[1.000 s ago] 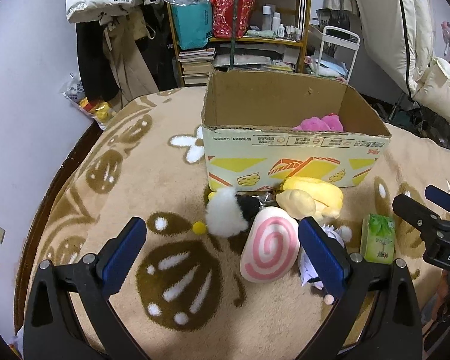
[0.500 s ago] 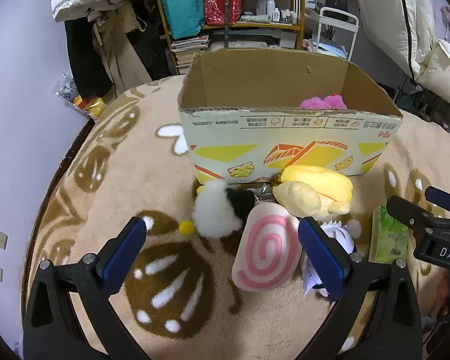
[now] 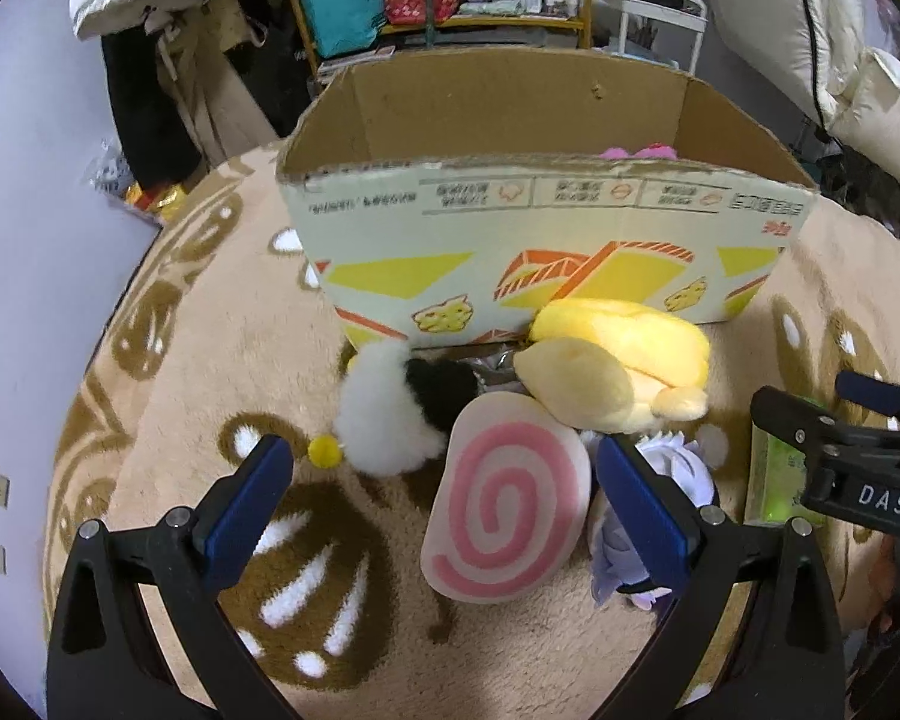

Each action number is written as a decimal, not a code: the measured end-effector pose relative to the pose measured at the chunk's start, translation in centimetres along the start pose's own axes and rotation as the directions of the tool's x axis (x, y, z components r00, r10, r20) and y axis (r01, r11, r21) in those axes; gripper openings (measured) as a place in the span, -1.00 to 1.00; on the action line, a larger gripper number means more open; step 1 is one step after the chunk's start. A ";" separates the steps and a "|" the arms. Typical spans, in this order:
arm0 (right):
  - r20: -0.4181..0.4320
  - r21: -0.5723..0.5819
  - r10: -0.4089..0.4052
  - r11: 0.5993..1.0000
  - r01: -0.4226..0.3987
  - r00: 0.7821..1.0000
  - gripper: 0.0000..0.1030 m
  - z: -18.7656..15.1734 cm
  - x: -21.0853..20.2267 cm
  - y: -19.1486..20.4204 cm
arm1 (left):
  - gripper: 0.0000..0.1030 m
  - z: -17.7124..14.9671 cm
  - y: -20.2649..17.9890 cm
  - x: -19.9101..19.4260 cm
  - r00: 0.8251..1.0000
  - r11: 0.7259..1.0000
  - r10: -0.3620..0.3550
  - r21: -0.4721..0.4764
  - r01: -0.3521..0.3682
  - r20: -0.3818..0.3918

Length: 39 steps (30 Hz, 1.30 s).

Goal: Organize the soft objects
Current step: 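Grasp the pink-swirl cushion with the left tool while the right tool grasps the green tissue pack, then lift the green tissue pack with the right tool and carry it over the box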

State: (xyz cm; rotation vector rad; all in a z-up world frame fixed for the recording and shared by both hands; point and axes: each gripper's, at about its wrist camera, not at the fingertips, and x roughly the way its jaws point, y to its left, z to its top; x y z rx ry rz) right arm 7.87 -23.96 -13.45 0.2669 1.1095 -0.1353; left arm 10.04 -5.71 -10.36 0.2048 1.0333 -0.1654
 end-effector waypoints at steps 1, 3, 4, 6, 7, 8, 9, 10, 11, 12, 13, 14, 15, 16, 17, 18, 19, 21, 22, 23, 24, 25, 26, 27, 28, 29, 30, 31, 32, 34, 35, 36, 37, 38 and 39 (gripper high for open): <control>-0.008 0.002 0.003 1.000 -0.003 1.000 0.91 0.0 0.2 0.0 | 0.94 0.0 0.1 0.2 1.000 1.000 -0.003 -0.010 0.003 -0.006; -0.025 0.005 0.008 1.000 -0.008 1.000 0.86 0.2 0.7 -0.1 | 0.94 0.0 0.4 0.4 1.000 0.999 -0.015 -0.030 0.014 -0.009; -0.030 0.005 0.009 1.000 -0.009 1.000 0.79 0.2 0.8 -0.1 | 0.93 0.0 0.6 0.4 1.000 0.999 -0.025 -0.043 0.024 -0.011; -0.045 0.006 0.015 1.000 -0.014 0.999 0.69 0.2 1.2 -0.1 | 0.91 0.0 0.8 0.4 0.999 0.998 -0.034 -0.062 0.033 -0.011; -0.056 0.010 0.020 1.000 -0.020 0.998 0.63 0.2 1.5 -0.2 | 0.91 0.0 1.0 0.5 0.999 0.997 -0.033 -0.067 0.032 -0.011; -0.067 0.015 0.021 1.000 -0.020 0.998 0.51 0.2 1.7 -0.3 | 0.91 -0.1 1.1 0.6 0.999 0.997 -0.031 -0.070 0.030 -0.013; -0.080 0.019 0.024 1.000 -0.023 0.996 0.44 0.4 2.1 -0.5 | 0.90 -0.1 1.1 0.7 0.999 0.997 -0.033 -0.071 0.031 -0.017; -0.092 0.021 0.027 0.999 -0.025 0.995 0.29 0.4 2.3 -0.6 | 0.88 -0.1 1.1 0.9 0.999 0.996 -0.041 -0.074 0.039 -0.023; -0.105 0.024 0.029 0.999 -0.027 0.994 0.22 0.4 2.5 -0.7 | 0.81 -0.1 1.1 1.0 0.998 0.996 -0.049 -0.075 0.047 -0.028; -0.115 0.028 0.034 0.999 -0.031 0.993 0.22 0.4 2.7 -0.7 | 0.75 -0.1 1.2 1.2 0.997 0.995 -0.062 -0.076 0.059 -0.036; -0.115 0.030 0.035 0.999 -0.032 0.993 0.22 0.5 2.8 -0.8 | 0.73 -0.1 1.3 1.4 0.996 0.994 -0.075 -0.079 0.071 -0.045; -0.114 0.029 0.034 0.999 -0.031 0.993 0.22 0.5 2.8 -0.8 | 0.70 -0.1 1.4 1.6 0.995 0.993 -0.086 -0.084 0.081 -0.054; -0.114 0.026 0.033 0.999 -0.030 0.993 0.22 0.5 2.8 -0.8 | 0.63 -0.1 1.3 1.7 0.994 0.993 -0.090 -0.087 0.085 -0.057; -0.114 0.023 0.031 0.999 -0.029 0.993 0.22 0.6 2.9 -0.8 | 0.59 -0.2 1.3 1.9 0.993 0.991 -0.099 -0.091 0.094 -0.060; -0.114 0.021 0.030 0.999 -0.028 0.993 0.22 0.4 2.9 -0.8 | 0.51 -0.2 1.4 2.0 0.991 0.989 -0.118 -0.099 0.111 -0.067; -0.112 0.018 0.028 1.000 -0.026 0.993 0.22 0.4 2.9 -0.7 | 0.44 -0.2 1.5 2.1 0.988 0.986 -0.137 -0.109 0.129 -0.073; -0.111 0.013 0.026 1.000 -0.024 0.993 0.21 0.3 2.9 -0.6 | 0.41 -0.2 1.6 2.2 0.986 0.984 -0.146 -0.116 0.137 -0.076; -0.106 0.003 0.022 1.000 -0.022 0.994 0.18 0.1 2.7 -0.2 | 0.21 -0.3 1.7 2.5 0.982 0.979 -0.171 -0.124 0.160 -0.085; -0.102 -0.002 0.020 1.000 -0.020 0.995 0.17 0.0 2.7 0.0 | 0.16 -0.5 1.7 2.6 0.979 0.977 -0.181 -0.127 0.170 -0.088; -0.100 -0.007 0.018 1.000 -0.019 0.995 0.17 0.0 2.7 0.2 | 0.08 -0.5 1.7 2.8 0.976 0.974 -0.197 -0.132 0.184 -0.095; -0.097 -0.011 0.016 1.000 -0.017 0.995 0.16 -0.1 2.6 0.5 | -0.02 -0.5 1.7 3.0 0.973 0.971 -0.209 -0.136 0.195 -0.099; -0.092 -0.016 0.013 1.000 -0.015 0.996 0.16 -0.1 2.5 0.7 | -0.06 -0.6 1.7 3.2 0.969 0.969 -0.222 -0.138 0.207 -0.105; -0.088 -0.019 0.011 1.000 -0.013 0.996 0.16 -0.1 2.6 1.0 | -0.14 -0.6 1.6 3.2 0.968 0.968 -0.227 -0.137 0.212 -0.108; -0.084 -0.024 0.008 1.000 -0.010 0.996 0.16 -0.1 2.5 1.2 | -0.20 -0.7 1.5 3.2 0.969 0.969 -0.223 -0.134 0.208 -0.107; -0.078 -0.029 0.005 1.000 -0.007 0.997 0.15 0.0 2.3 1.5 | -0.24 -0.7 1.3 3.1 0.970 0.970 -0.220 -0.128 0.206 -0.105; -0.071 -0.032 0.002 0.999 -0.004 0.997 0.15 -0.3 1.9 1.6 | -0.30 -0.8 1.2 2.9 0.970 0.970 -0.221 -0.125 0.208 -0.102; -0.059 -0.036 -0.003 0.999 0.001 0.998 0.15 -0.2 1.7 1.8 | -0.35 -0.9 1.0 2.7 0.970 0.970 -0.221 -0.124 0.209 -0.098; -0.052 -0.038 -0.005 0.999 0.003 0.999 0.14 -0.2 1.6 1.8 | -0.38 -0.9 1.0 2.6 0.971 0.971 -0.220 -0.121 0.208 -0.094; -0.038 -0.040 -0.008 0.999 0.007 0.999 0.14 -0.2 1.3 1.9 | -0.41 -0.9 0.9 2.4 0.972 0.971 -0.218 -0.120 0.207 -0.091; -0.009 -0.045 -0.010 0.999 0.009 1.000 0.14 -0.1 0.7 2.3 | -0.44 -1.0 0.8 2.0 0.973 0.972 -0.215 -0.114 0.205 -0.084; 0.003 -0.048 -0.011 0.999 0.011 1.000 0.14 -0.1 0.3 2.3 | -0.46 -1.1 0.8 1.7 0.974 0.973 -0.210 -0.112 0.200 -0.081; 0.022 -0.051 -0.010 0.999 0.011 1.000 0.14 -0.1 -0.1 2.5 | -0.48 -1.2 0.7 1.4 0.976 0.974 -0.205 -0.109 0.196 -0.078; 0.037 -0.052 -0.007 0.999 0.009 0.999 0.14 -0.2 -0.3 2.5 | -0.49 -1.3 0.6 1.1 0.977 0.976 -0.199 -0.104 0.191 -0.071; 0.052 -0.054 -0.002 0.999 0.005 0.999 0.13 -0.1 -0.8 2.4 | -0.49 -1.4 0.6 0.7 0.979 0.978 -0.191 -0.098 0.185 -0.063; 0.067 -0.057 0.004 0.998 0.000 0.998 0.13 -0.2 -1.3 2.2 | -0.50 -1.5 0.7 0.3 0.981 0.979 -0.187 -0.094 0.181 -0.056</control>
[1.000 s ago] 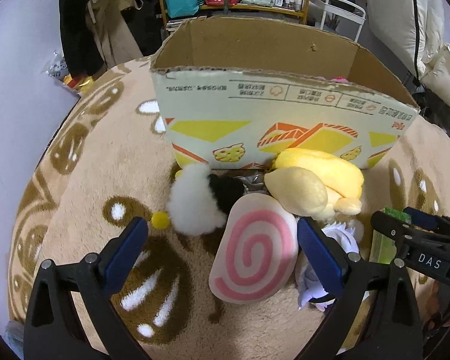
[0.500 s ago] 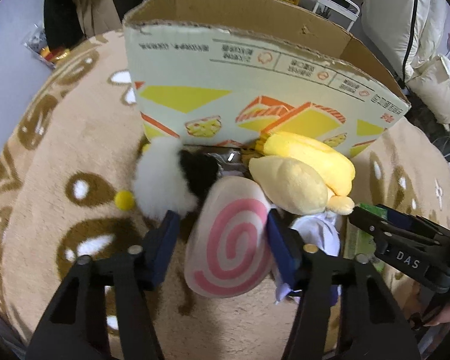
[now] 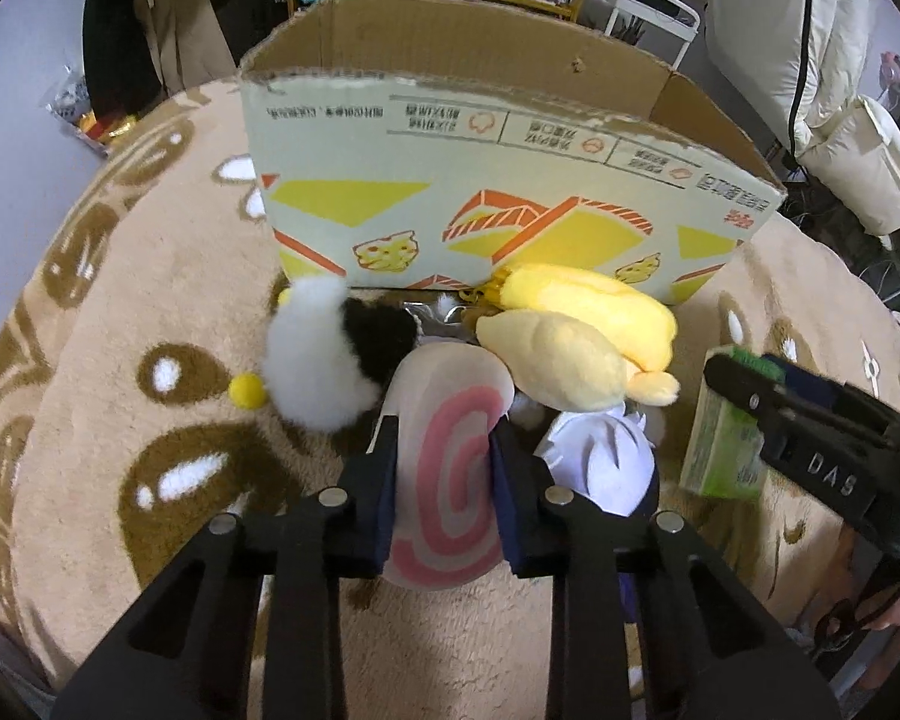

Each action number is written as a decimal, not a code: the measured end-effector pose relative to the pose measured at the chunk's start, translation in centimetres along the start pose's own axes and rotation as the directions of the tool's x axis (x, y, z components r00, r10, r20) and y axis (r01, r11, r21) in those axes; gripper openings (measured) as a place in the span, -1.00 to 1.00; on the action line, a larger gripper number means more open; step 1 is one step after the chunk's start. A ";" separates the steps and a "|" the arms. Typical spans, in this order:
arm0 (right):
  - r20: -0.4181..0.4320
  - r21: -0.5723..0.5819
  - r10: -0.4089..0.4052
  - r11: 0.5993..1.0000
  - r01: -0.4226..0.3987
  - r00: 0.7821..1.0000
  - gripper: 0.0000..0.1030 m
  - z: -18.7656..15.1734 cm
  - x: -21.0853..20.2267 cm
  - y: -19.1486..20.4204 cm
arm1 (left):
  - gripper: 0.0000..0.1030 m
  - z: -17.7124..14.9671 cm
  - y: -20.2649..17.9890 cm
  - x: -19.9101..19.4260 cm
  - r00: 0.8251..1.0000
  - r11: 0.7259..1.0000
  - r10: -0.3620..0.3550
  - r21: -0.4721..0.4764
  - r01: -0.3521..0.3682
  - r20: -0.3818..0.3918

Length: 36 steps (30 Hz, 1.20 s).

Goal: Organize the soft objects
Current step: 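Lift the green tissue pack with the right tool and carry it over the box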

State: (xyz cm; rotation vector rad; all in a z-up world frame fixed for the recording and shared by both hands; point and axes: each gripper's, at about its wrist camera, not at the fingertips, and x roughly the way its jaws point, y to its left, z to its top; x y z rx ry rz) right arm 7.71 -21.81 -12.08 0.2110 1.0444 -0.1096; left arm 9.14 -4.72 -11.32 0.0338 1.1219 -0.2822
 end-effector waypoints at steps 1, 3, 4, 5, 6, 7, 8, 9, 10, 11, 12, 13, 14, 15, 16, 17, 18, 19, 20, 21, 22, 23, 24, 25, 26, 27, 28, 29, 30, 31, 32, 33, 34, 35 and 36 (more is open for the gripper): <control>0.017 -0.004 0.006 1.000 -0.006 1.000 0.13 0.0 -0.5 0.1 | -0.50 -0.1 -0.1 -0.3 1.000 1.000 0.003 0.004 -0.003 0.008; 0.046 -0.013 0.013 1.000 -0.012 0.999 0.13 -0.1 -1.1 0.5 | -0.50 -0.3 -0.2 -1.1 1.000 1.000 0.009 0.007 -0.010 0.028; 0.061 -0.019 0.015 1.000 -0.014 0.998 0.13 -0.2 -1.5 0.7 | -0.50 -0.4 -0.2 -1.6 0.999 1.000 0.015 0.007 -0.015 0.040; 0.080 -0.025 0.017 1.000 -0.015 0.997 0.13 -0.2 -2.0 0.9 | -0.50 -0.4 -0.1 -1.9 0.999 1.000 0.019 0.005 -0.020 0.048; 0.090 -0.027 0.018 0.999 -0.016 0.996 0.13 -0.2 -2.3 0.6 | -0.50 -0.6 0.0 -2.4 0.998 1.000 0.024 0.003 -0.024 0.060; 0.108 -0.031 0.024 0.999 -0.021 0.994 0.13 -0.2 -2.9 0.5 | -0.50 -0.8 0.1 -3.0 0.996 0.999 0.032 0.000 -0.032 0.078; 0.122 -0.033 0.029 0.999 -0.025 0.992 0.12 -0.2 -3.3 0.6 | -0.50 -0.8 0.2 -3.4 0.995 0.999 0.039 -0.003 -0.039 0.091; 0.134 -0.035 0.032 0.999 -0.028 0.990 0.12 0.2 -3.5 0.1 | -0.50 -0.9 0.3 -3.9 0.993 0.999 0.047 -0.006 -0.047 0.106; 0.149 -0.038 0.037 0.999 -0.032 0.988 0.13 0.3 -3.9 -0.1 | -0.50 -1.0 0.5 -4.5 0.991 0.999 0.054 -0.012 -0.053 0.125; 0.169 -0.041 0.042 0.999 -0.036 0.985 0.12 0.4 -4.4 -0.2 | -0.50 -1.0 0.5 -4.9 0.989 0.998 0.060 -0.017 -0.058 0.138; 0.188 -0.044 0.046 0.998 -0.038 0.981 0.12 0.5 -4.8 -0.3 | -0.50 -0.9 0.5 -5.4 0.986 0.998 0.069 -0.022 -0.067 0.154; 0.201 -0.047 0.050 0.998 -0.041 0.978 0.12 0.7 -5.1 -0.4 | -0.50 -0.9 0.6 -5.9 0.982 0.997 0.080 -0.027 -0.076 0.171; 0.221 -0.052 0.055 0.998 -0.045 0.974 0.12 0.8 -5.6 -0.3 | -0.50 -1.0 0.7 -6.4 0.978 0.996 0.090 -0.031 -0.086 0.191; 0.231 -0.054 0.057 0.997 -0.046 0.971 0.12 0.9 -5.9 -0.3 | -0.50 -1.0 0.9 -6.8 0.974 0.995 0.095 -0.034 -0.089 0.207; 0.248 -0.057 0.062 0.997 -0.049 0.967 0.12 1.0 -6.3 -0.2 | -0.50 -1.0 1.0 -7.4 0.969 0.995 0.099 -0.041 -0.092 0.228; 0.263 -0.060 0.066 0.997 -0.052 0.963 0.12 1.1 -6.7 -0.1 | -0.50 -1.0 1.2 -7.8 0.965 0.995 0.103 -0.043 -0.095 0.242; 0.273 -0.062 0.068 0.997 -0.053 0.959 0.12 1.1 -6.9 0.0 | -0.50 -1.0 1.2 -8.3 0.959 0.994 0.107 -0.045 -0.099 0.261; 0.289 -0.064 0.071 0.996 -0.055 0.955 0.12 1.2 -7.4 0.2 | -0.50 -0.8 1.3 -8.5 0.955 0.994 0.110 -0.046 -0.101 0.275; 0.300 -0.065 0.075 0.996 -0.058 0.951 0.12 1.3 -7.6 0.2 | -0.50 -0.8 1.3 -8.9 0.949 0.993 0.115 -0.045 -0.107 0.294; 0.312 -0.068 0.080 0.996 -0.062 0.947 0.12 1.4 -7.8 0.3 | -0.50 -0.7 1.3 -9.3 0.941 0.992 0.122 -0.040 -0.116 0.315; 0.325 -0.069 0.082 0.996 -0.063 0.942 0.12 1.6 -8.1 0.3 | -0.50 -0.7 1.1 -9.6 0.935 0.991 0.130 -0.038 -0.125 0.330; 0.335 -0.070 0.085 0.995 -0.065 0.938 0.12 1.8 -8.3 0.4 | -0.50 -0.6 1.0 -10.0 0.927 0.990 0.139 -0.035 -0.136 0.349; 0.349 -0.072 0.090 0.995 -0.070 0.933 0.12 2.0 -8.6 0.2 | -0.50 -0.6 0.9 -10.2 0.920 0.989 0.144 -0.032 -0.142 0.363; 0.356 -0.073 0.093 0.995 -0.071 0.930 0.12 2.1 -8.8 0.3 | -0.50 -0.5 0.9 -10.5 0.915 0.989 0.145 -0.029 -0.145 0.376; 0.368 -0.075 0.095 0.995 -0.072 0.925 0.12 2.2 -9.0 0.3 | -0.50 -0.3 0.9 -10.7 0.909 0.989 0.145 -0.024 -0.148 0.391; 0.377 -0.078 0.098 0.994 -0.074 0.921 0.12 2.3 -9.1 0.4 | -0.50 -0.3 0.8 -10.9 0.905 0.988 0.146 -0.022 -0.150 0.400; 0.386 -0.083 0.102 0.994 -0.076 0.917 0.12 2.6 -9.3 0.5 | -0.50 -0.1 0.8 -11.1 0.898 0.988 0.147 -0.020 -0.153 0.415; 0.397 -0.086 0.106 0.993 -0.078 0.912 0.12 2.8 -9.5 0.5 | -0.50 0.0 0.7 -11.3 0.894 0.988 0.147 -0.017 -0.154 0.423; 0.405 -0.088 0.109 0.993 -0.080 0.908 0.12 2.9 -9.7 0.6 | -0.50 0.1 0.7 -11.5 0.889 0.988 0.145 -0.013 -0.155 0.435; 0.413 -0.092 0.113 0.992 -0.083 0.904 0.12 3.1 -9.8 0.7 | -0.50 0.2 0.6 -11.7 0.884 0.988 0.144 -0.009 -0.157 0.445; 0.423 -0.096 0.118 0.992 -0.085 0.898 0.12 3.3 -9.9 0.8 | -0.50 0.5 0.5 -11.9 0.878 0.987 0.143 -0.003 -0.159 0.456; 0.429 -0.099 0.122 0.991 -0.088 0.895 0.12 3.4 -10.0 0.9 | -0.50 0.7 0.4 -12.0 0.873 0.987 0.141 0.003 -0.161 0.467; 0.440 -0.105 0.128 0.990 -0.090 0.889 0.12 3.7 -10.2 1.0 | -0.50 0.8 0.2 -12.2 0.868 0.987 0.139 0.008 -0.163 0.476; 0.446 -0.108 0.130 0.990 -0.092 0.885 0.12 3.8 -10.2 1.1 | -0.50 1.0 0.1 -12.4 0.861 0.987 0.134 0.017 -0.163 0.490; 0.453 -0.113 0.135 0.989 -0.093 0.881 0.12 4.0 -10.3 1.2 | -0.50 1.3 0.0 -12.5 0.855 0.986 0.130 0.025 -0.165 0.502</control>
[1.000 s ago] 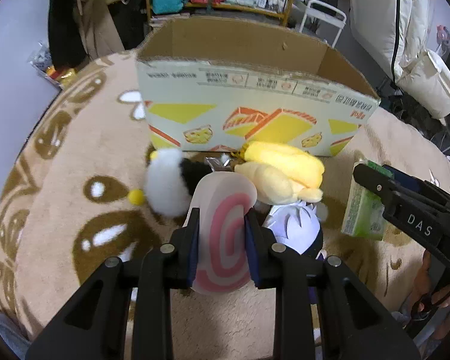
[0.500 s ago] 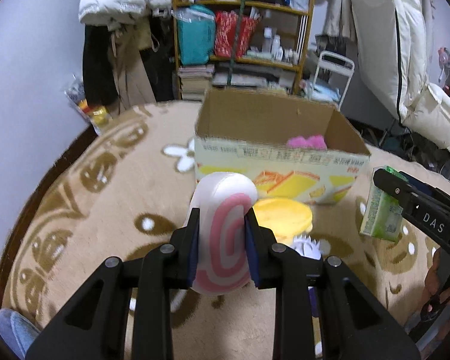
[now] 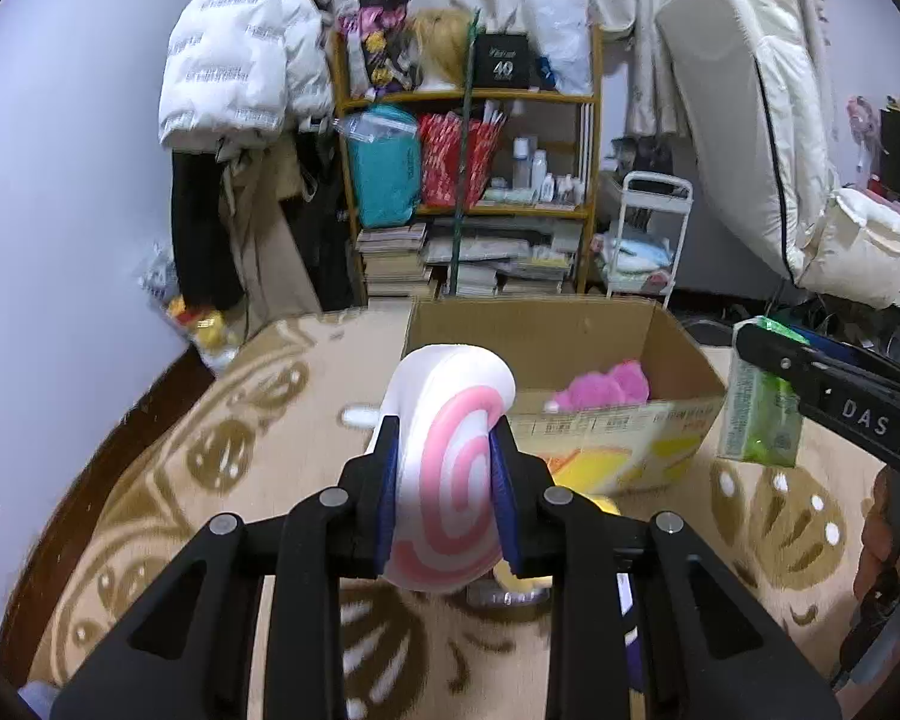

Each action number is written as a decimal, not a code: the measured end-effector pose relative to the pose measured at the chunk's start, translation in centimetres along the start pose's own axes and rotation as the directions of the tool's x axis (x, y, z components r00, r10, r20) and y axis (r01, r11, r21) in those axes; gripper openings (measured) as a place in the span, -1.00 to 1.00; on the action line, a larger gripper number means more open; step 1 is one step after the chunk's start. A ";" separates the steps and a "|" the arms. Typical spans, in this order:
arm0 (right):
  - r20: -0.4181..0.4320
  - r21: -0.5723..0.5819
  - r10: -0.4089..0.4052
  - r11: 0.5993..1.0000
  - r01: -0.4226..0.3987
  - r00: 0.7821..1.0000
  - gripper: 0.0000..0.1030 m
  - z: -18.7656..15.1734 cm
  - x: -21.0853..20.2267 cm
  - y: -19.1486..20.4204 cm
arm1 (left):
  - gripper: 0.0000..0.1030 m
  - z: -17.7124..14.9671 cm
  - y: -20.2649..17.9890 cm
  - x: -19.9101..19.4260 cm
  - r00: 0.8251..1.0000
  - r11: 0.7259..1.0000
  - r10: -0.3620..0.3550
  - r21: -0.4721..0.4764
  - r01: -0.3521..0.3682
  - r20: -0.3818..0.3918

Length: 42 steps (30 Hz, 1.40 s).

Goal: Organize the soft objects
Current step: 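Lift the green tissue pack with the right tool and carry it over the box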

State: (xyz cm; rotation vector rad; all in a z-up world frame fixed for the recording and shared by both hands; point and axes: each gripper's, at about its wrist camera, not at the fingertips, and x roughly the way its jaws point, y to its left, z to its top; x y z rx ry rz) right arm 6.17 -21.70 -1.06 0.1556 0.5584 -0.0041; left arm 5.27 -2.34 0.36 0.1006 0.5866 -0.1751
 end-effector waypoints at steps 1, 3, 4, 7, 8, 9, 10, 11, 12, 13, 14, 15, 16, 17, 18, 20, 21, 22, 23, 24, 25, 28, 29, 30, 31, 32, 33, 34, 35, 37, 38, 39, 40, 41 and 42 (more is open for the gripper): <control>0.011 -0.006 0.005 1.000 -0.005 1.000 0.12 0.3 0.0 0.1 | -0.50 0.5 -0.2 0.0 1.000 1.000 -0.001 0.011 0.001 0.018; 0.025 -0.016 0.012 1.000 -0.011 1.000 0.12 0.8 0.1 0.3 | -0.49 1.1 -0.4 0.2 0.999 1.000 -0.003 0.026 0.002 0.041; 0.031 -0.021 0.015 1.000 -0.015 0.999 0.13 1.1 0.3 0.4 | -0.49 1.5 -0.5 0.3 0.999 0.999 -0.005 0.032 0.004 0.049; 0.045 -0.029 0.026 0.999 -0.025 0.999 0.12 1.8 0.7 0.6 | -0.49 2.5 -0.6 1.0 0.998 0.999 -0.014 0.036 0.012 0.063; 0.049 -0.033 0.029 0.999 -0.028 0.998 0.12 2.0 0.9 0.6 | -0.49 2.8 -0.6 1.3 0.997 0.999 -0.019 0.034 0.017 0.069; 0.051 -0.036 0.031 0.999 -0.029 0.998 0.13 2.1 1.1 0.6 | -0.49 3.1 -0.7 1.6 0.997 0.999 -0.022 0.035 0.020 0.073; 0.054 -0.042 0.032 0.999 -0.030 0.998 0.13 2.4 1.3 0.6 | -0.50 3.4 -0.8 1.8 0.997 0.999 -0.023 0.040 0.020 0.077; 0.055 -0.047 0.033 0.998 -0.030 0.998 0.13 2.5 1.5 0.5 | -0.49 3.5 -0.9 2.1 0.996 0.999 -0.021 0.049 0.017 0.082; 0.059 -0.052 0.034 0.998 -0.031 0.998 0.13 2.7 1.7 0.5 | -0.49 3.7 -1.1 2.4 0.996 0.998 -0.017 0.058 0.012 0.087; 0.061 -0.057 0.037 0.998 -0.033 0.997 0.13 2.8 1.9 0.4 | -0.49 3.9 -1.3 2.7 0.996 0.998 -0.015 0.068 0.009 0.090; 0.061 -0.060 0.038 0.998 -0.035 0.997 0.13 2.9 2.1 0.4 | -0.49 4.0 -1.4 3.0 0.996 0.997 -0.013 0.073 0.007 0.092; 0.059 -0.062 0.040 0.997 -0.037 0.997 0.13 3.1 2.4 0.4 | -0.49 4.2 -1.5 3.3 0.996 0.997 -0.012 0.077 0.005 0.091; 0.055 -0.060 0.047 0.997 -0.043 0.997 0.13 3.2 2.8 0.3 | -0.49 4.3 -1.6 3.8 0.996 0.997 -0.014 0.077 0.007 0.090; 0.053 -0.054 0.053 0.997 -0.050 0.997 0.13 3.3 3.1 0.2 | -0.49 4.4 -1.5 4.1 0.996 0.997 -0.015 0.077 0.009 0.089; 0.052 -0.043 0.060 0.997 -0.058 0.997 0.13 3.4 3.5 0.1 | -0.49 4.5 -1.5 4.5 0.996 0.997 -0.015 0.075 0.008 0.087; 0.051 -0.038 0.060 0.998 -0.058 0.997 0.13 3.3 4.0 0.0 | -0.49 4.6 -1.5 5.2 0.997 0.997 -0.015 0.071 0.009 0.081; 0.050 -0.041 0.060 0.998 -0.058 0.997 0.13 3.3 4.2 0.0 | -0.48 4.6 -1.5 5.6 0.997 0.998 -0.016 0.068 0.011 0.078; 0.049 -0.044 0.059 0.997 -0.056 0.997 0.13 3.3 4.6 0.0 | -0.48 4.6 -1.5 6.0 0.997 0.998 -0.020 0.064 0.015 0.073; 0.048 -0.047 0.057 0.997 -0.055 0.997 0.13 3.3 4.8 0.0 | -0.48 4.5 -1.5 6.3 0.997 0.998 -0.022 0.062 0.018 0.069; 0.048 -0.049 0.056 0.997 -0.054 0.997 0.13 3.3 5.1 0.0 | -0.48 4.5 -1.5 6.7 0.998 0.998 -0.023 0.058 0.020 0.063; 0.047 -0.050 0.058 0.997 -0.056 0.997 0.13 3.3 5.4 0.0 | -0.48 4.5 -1.5 6.9 0.998 0.998 -0.025 0.054 0.022 0.060; 0.041 -0.052 0.061 0.997 -0.059 0.997 0.13 3.3 6.2 0.1 | -0.48 4.4 -1.4 8.1 0.999 0.999 -0.030 0.046 0.029 0.038; 0.040 -0.052 0.063 0.997 -0.061 0.997 0.13 3.2 6.5 0.2 | -0.47 4.3 -1.4 8.3 0.999 0.998 -0.032 0.046 0.031 0.033; 0.033 -0.050 0.064 0.997 -0.063 0.997 0.13 3.2 6.7 0.2 | -0.47 4.2 -1.4 8.5 0.999 0.998 -0.033 0.046 0.031 0.031; 0.029 -0.047 0.068 0.997 -0.066 0.997 0.13 3.1 7.0 0.1 | -0.47 4.2 -1.4 8.8 0.999 0.998 -0.031 0.048 0.030 0.026; 0.028 -0.044 0.070 0.997 -0.069 0.997 0.13 3.0 7.2 0.1 | -0.46 4.1 -1.5 9.0 0.999 0.998 -0.030 0.049 0.029 0.023; 0.029 -0.041 0.073 0.997 -0.071 0.997 0.13 2.9 7.4 0.1 | -0.46 4.1 -1.5 9.3 0.999 0.998 -0.031 0.048 0.030 0.019; 0.030 -0.041 0.074 0.996 -0.073 0.997 0.13 2.8 7.5 0.0 | -0.45 4.1 -1.5 9.5 0.999 0.998 -0.033 0.046 0.032 0.013; 0.031 -0.042 0.074 0.996 -0.073 0.997 0.13 2.7 7.6 0.0 | -0.45 4.0 -1.5 9.7 0.999 0.998 -0.035 0.044 0.034 0.009; 0.028 -0.043 0.070 0.997 -0.069 0.997 0.13 2.7 7.8 -0.1 | -0.45 4.0 -1.5 10.0 0.999 0.999 -0.040 0.034 0.039 0.004; 0.029 -0.039 0.071 0.997 -0.070 0.997 0.13 2.6 7.8 -0.1 | -0.45 4.0 -1.5 10.2 0.999 0.999 -0.042 0.031 0.042 0.003; 0.030 -0.038 0.072 0.997 -0.071 0.997 0.13 2.8 7.8 -0.1 | -0.44 4.0 -1.4 10.2 0.999 0.999 -0.045 0.027 0.044 0.005; 0.030 -0.034 0.073 0.997 -0.072 0.997 0.13 2.7 8.0 -0.1 | -0.43 4.0 -1.4 10.3 0.999 0.999 -0.048 0.024 0.048 0.005; 0.030 -0.033 0.072 0.997 -0.071 0.997 0.14 2.7 8.2 -0.2 | -0.42 4.1 -1.4 10.4 0.999 0.998 -0.054 0.023 0.054 0.005; 0.032 -0.034 0.074 0.997 -0.073 0.997 0.14 2.8 8.2 -0.2 | -0.40 4.1 -1.3 10.5 0.998 0.998 -0.057 0.021 0.057 0.000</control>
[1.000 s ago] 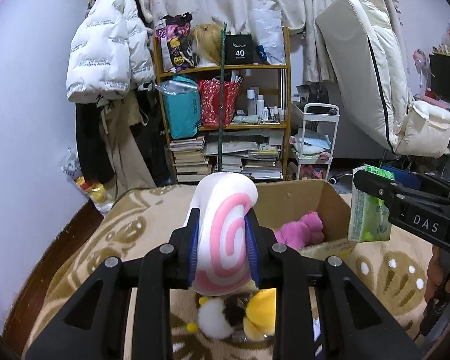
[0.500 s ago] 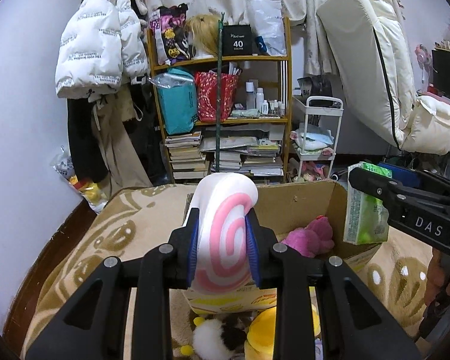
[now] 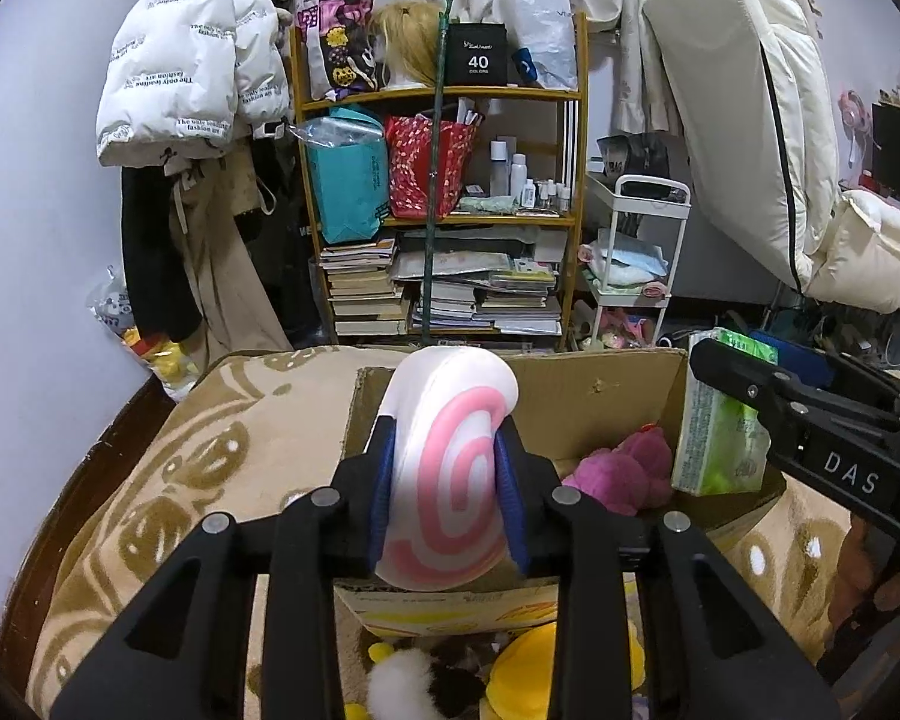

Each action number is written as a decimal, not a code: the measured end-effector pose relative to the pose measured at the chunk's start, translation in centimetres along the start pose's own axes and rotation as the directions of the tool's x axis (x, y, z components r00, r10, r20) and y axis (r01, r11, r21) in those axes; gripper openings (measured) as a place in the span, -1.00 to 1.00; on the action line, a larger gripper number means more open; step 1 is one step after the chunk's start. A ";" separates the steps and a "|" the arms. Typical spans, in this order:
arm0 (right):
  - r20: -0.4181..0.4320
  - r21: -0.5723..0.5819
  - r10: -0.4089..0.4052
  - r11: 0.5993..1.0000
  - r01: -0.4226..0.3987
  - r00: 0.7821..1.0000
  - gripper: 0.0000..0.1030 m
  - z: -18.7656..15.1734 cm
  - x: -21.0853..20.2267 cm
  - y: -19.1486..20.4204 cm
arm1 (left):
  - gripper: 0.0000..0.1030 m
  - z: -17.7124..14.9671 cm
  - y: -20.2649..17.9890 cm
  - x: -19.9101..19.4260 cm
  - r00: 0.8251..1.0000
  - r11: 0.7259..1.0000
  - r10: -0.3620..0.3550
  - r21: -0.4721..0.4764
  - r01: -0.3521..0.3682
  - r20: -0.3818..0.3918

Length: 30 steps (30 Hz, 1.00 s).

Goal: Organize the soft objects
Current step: 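Lift the green tissue pack with the right tool and carry it over the box, then open the right tool to drop the green tissue pack into the box while the left tool drops the cushion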

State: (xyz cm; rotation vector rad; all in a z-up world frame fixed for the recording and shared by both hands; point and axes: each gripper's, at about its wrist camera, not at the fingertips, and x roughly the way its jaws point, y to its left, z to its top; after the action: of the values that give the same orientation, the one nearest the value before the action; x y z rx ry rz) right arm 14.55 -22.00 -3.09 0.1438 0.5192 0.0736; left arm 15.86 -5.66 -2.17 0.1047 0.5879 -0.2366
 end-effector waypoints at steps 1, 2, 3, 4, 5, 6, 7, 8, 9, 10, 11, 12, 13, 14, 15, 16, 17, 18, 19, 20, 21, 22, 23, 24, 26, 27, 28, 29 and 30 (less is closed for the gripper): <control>0.003 0.001 0.006 1.000 -0.006 1.000 0.14 -0.1 0.1 -0.1 | -0.39 0.0 0.0 0.1 1.000 1.000 0.000 -0.001 0.000 -0.005; -0.002 0.001 0.009 1.000 -0.009 1.000 0.15 0.0 0.2 -0.1 | -0.37 0.0 0.1 0.3 1.000 1.000 0.002 -0.002 -0.002 -0.012; -0.009 0.003 0.013 1.000 -0.013 1.000 0.16 0.0 0.5 -0.1 | -0.35 0.0 0.1 0.5 1.000 1.000 0.005 -0.002 -0.005 -0.022; -0.015 0.005 0.016 1.000 -0.016 1.000 0.16 0.0 0.6 -0.2 | -0.34 -0.1 0.2 0.8 0.999 1.000 0.010 -0.003 -0.010 -0.038; -0.026 0.007 0.015 1.000 -0.015 1.000 0.16 -0.1 0.9 -0.2 | -0.31 -0.2 0.3 0.9 0.999 1.000 0.012 -0.004 -0.012 -0.049; -0.035 0.007 0.012 1.000 -0.011 0.999 0.16 -0.2 1.0 -0.2 | -0.30 -0.3 0.5 1.1 0.998 1.000 0.010 -0.011 -0.011 -0.061; -0.044 0.006 0.013 1.000 -0.013 0.999 0.17 -0.3 1.2 -0.2 | -0.29 -0.4 0.6 1.1 0.998 1.000 0.008 -0.016 -0.009 -0.065; -0.055 0.004 0.020 1.000 -0.020 0.998 0.17 -0.4 1.4 -0.2 | -0.27 -0.5 0.7 1.1 0.997 1.000 0.001 -0.023 -0.003 -0.071; -0.065 0.004 0.025 1.000 -0.025 0.998 0.17 -0.5 1.6 -0.3 | -0.19 -0.5 0.8 1.1 0.997 1.000 0.002 -0.026 -0.004 -0.074; -0.071 0.005 0.027 1.000 -0.026 0.997 0.17 -0.5 1.6 -0.3 | -0.13 -0.6 0.9 1.0 0.997 1.000 0.008 -0.026 -0.010 -0.075; -0.072 0.005 0.029 1.000 -0.028 0.997 0.18 -0.6 1.6 -0.3 | 0.02 -0.6 1.0 0.8 0.997 0.999 0.018 -0.026 -0.019 -0.071; -0.074 0.004 0.029 1.000 -0.029 0.997 0.20 -0.7 1.5 -0.3 | 0.08 -0.7 1.1 0.7 0.998 0.999 0.024 -0.026 -0.026 -0.065; -0.077 0.005 0.028 1.000 -0.027 0.997 0.30 -0.7 1.5 -0.4 | 0.08 -0.7 1.2 0.4 0.998 0.999 0.027 -0.026 -0.029 -0.060; -0.078 0.009 0.025 1.000 -0.025 0.997 0.37 -0.7 1.4 -0.5 | 0.10 -0.8 1.2 0.4 0.998 0.999 0.026 -0.026 -0.027 -0.064; -0.077 0.014 0.024 1.000 -0.023 0.997 0.39 -0.8 1.2 -0.6 | 0.14 -0.8 1.3 0.3 0.997 0.999 0.022 -0.027 -0.024 -0.072; -0.078 0.023 0.026 0.999 -0.024 0.997 0.42 -0.8 1.0 -0.7 | 0.18 -0.8 1.4 0.3 0.997 0.999 0.023 -0.027 -0.025 -0.078; -0.083 0.031 0.028 0.999 -0.025 0.996 0.47 -0.9 0.9 -0.8 | 0.25 -0.9 1.4 0.2 0.996 0.999 0.027 -0.026 -0.030 -0.081; -0.089 0.036 0.027 0.999 -0.024 0.996 0.52 -0.9 0.9 -0.9 | 0.30 -0.9 1.5 0.0 0.996 0.999 0.034 -0.023 -0.036 -0.082; -0.091 0.040 0.025 0.999 -0.022 0.996 0.61 -1.0 0.7 -0.9 | 0.33 -1.0 1.6 -0.2 0.996 0.999 0.042 -0.018 -0.044 -0.081; -0.088 0.046 0.024 0.999 -0.020 0.996 0.67 -1.2 0.3 -0.8 | 0.39 -1.0 1.7 -0.4 0.995 0.999 0.049 -0.015 -0.050 -0.082; -0.087 0.048 0.024 0.999 -0.020 0.996 0.71 -1.2 0.1 -0.8 | 0.49 -1.0 1.7 -0.5 0.995 0.998 0.052 -0.015 -0.054 -0.083; -0.088 0.050 0.024 0.999 -0.020 0.996 0.77 -1.3 -0.2 -0.8 | 0.54 -1.1 1.9 -0.8 0.995 0.998 0.056 -0.018 -0.057 -0.084; -0.090 0.052 0.025 0.998 -0.020 0.996 0.83 -1.3 -0.4 -0.7 | 0.66 -1.1 2.1 -1.1 0.994 0.998 0.060 -0.022 -0.062 -0.086; -0.092 0.052 0.026 0.998 -0.021 0.995 0.86 -1.4 -0.7 -0.7 | 0.75 -1.1 2.3 -1.4 0.994 0.997 0.064 -0.028 -0.067 -0.089; -0.086 0.051 0.021 0.999 -0.017 0.996 1.00 -1.4 -1.4 -0.5 | 0.81 -1.1 2.7 -1.9 0.993 0.996 0.072 -0.039 -0.075 -0.088; -0.081 0.049 0.018 0.999 -0.014 0.997 1.00 -1.4 -1.8 -0.4 | 0.82 -1.2 2.8 -2.3 0.993 0.996 0.076 -0.044 -0.080 -0.090; -0.073 0.046 0.016 0.999 -0.012 0.997 1.00 -1.5 -2.3 -0.2 | 0.83 -1.2 2.9 -2.5 0.993 0.996 0.077 -0.046 -0.082 -0.091; -0.071 0.044 0.015 0.999 -0.012 0.997 1.00 -1.5 -2.6 -0.1 | 0.83 -1.3 3.0 -2.9 0.992 0.995 0.079 -0.049 -0.084 -0.094; -0.070 0.043 0.016 0.999 -0.014 0.997 1.00 -1.5 -3.1 0.1 | 0.84 -1.5 3.2 -3.2 0.992 0.995 0.080 -0.050 -0.086 -0.099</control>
State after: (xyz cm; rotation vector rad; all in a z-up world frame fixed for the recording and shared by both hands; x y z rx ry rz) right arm 11.12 -22.08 -2.87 0.1868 0.5903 0.0826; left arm 13.25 -1.69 -1.48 0.0885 0.6849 -0.1351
